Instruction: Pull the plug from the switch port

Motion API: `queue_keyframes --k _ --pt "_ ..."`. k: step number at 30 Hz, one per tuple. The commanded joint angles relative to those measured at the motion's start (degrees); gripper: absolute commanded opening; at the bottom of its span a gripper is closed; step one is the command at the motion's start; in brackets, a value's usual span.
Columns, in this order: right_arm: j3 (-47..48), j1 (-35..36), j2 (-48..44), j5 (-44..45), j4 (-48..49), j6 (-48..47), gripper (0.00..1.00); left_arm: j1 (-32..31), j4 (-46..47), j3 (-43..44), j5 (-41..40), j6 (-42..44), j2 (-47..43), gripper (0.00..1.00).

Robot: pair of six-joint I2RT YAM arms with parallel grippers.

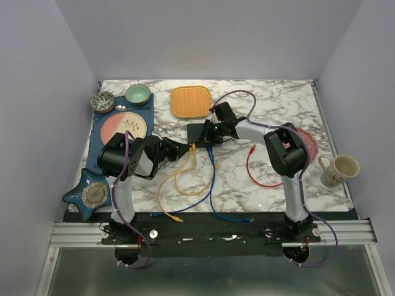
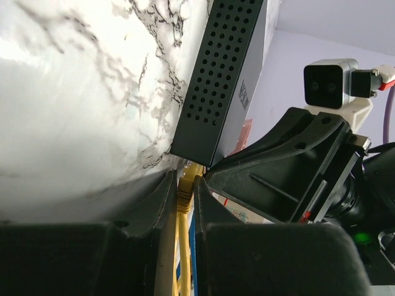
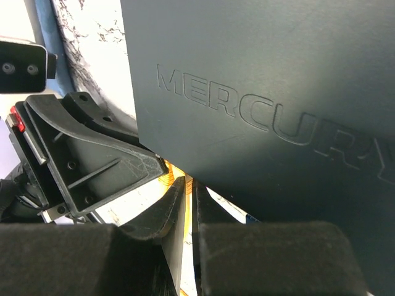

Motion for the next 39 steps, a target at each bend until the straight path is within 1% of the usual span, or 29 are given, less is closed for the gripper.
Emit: queue_keyframes --k 1,7,10,11,13,14,16,18,20,24,27,28,31,33,37,39 --pt "1.93 -0.55 2.27 3.73 -0.2 0.34 0.17 -0.03 -2.98 -2.87 2.56 1.93 -0.63 0.0" --pt "2.55 -0.55 2.18 2.94 0.06 0.25 0.17 -0.29 -2.55 -3.84 2.82 2.11 -0.46 0.0" --pt "-0.61 -0.46 -0.97 3.55 1.9 -0.27 0.17 -0.29 -2.8 -3.14 2.83 2.19 -0.54 0.0" --pt "-1.49 -0.46 -3.51 4.17 2.61 -0.71 0.17 -0.29 -2.98 -2.96 2.91 2.28 -0.46 0.0" --pt "-2.2 -0.46 -5.37 6.45 3.49 -1.42 0.17 -0.29 -2.98 -2.26 2.91 2.28 -0.19 0.0" --pt "-1.51 -0.55 -5.72 7.24 3.41 -2.03 0.17 -0.29 -3.07 -1.91 3.18 2.28 0.07 0.0" --pt "0.86 -0.81 -4.77 8.48 1.23 -2.21 0.22 -0.2 -3.51 -1.38 3.35 2.19 0.07 0.0" --pt "6.04 -1.16 -1.53 8.65 -0.8 -2.65 0.26 -0.29 -4.03 -1.12 3.35 2.28 -0.45 0.0" --pt "10.34 -1.95 0.68 8.31 -3.18 -2.3 0.28 -0.2 -5.52 -1.03 3.44 3.16 -1.59 0.0" --pt "14.66 -2.75 4.64 8.83 -5.55 -2.04 0.28 -0.12 -9.21 -0.59 3.27 5.18 -4.14 0.01" --pt "16.25 -3.27 6.48 9.71 -6.44 -2.21 0.29 -0.12 -13.52 0.03 2.74 7.29 -6.34 0.14" --pt "16.51 -3.45 6.84 9.8 -7.13 -2.3 0.29 -0.12 -15.18 0.03 2.48 7.64 -6.78 0.24" --pt "15.99 -3.62 7.54 9.71 -7.23 -2.39 0.29 -0.12 -16.6 0.2 2.13 8.08 -7.66 0.35" --pt "15.38 -3.54 7.54 9.1 -7.23 -2.39 0.29 -0.12 -16.61 0.29 1.95 7.65 -7.31 0.37" --pt "13.62 -3.54 6.23 8.48 -6.27 -2.04 0.28 -0.12 -13.71 0.12 1.86 5.72 -5.99 0.41" --pt "11.6 -3.63 5.35 8.31 -5.39 -1.69 0.28 -0.12 -12.65 -0.06 1.51 5.01 -5.55 0.42"
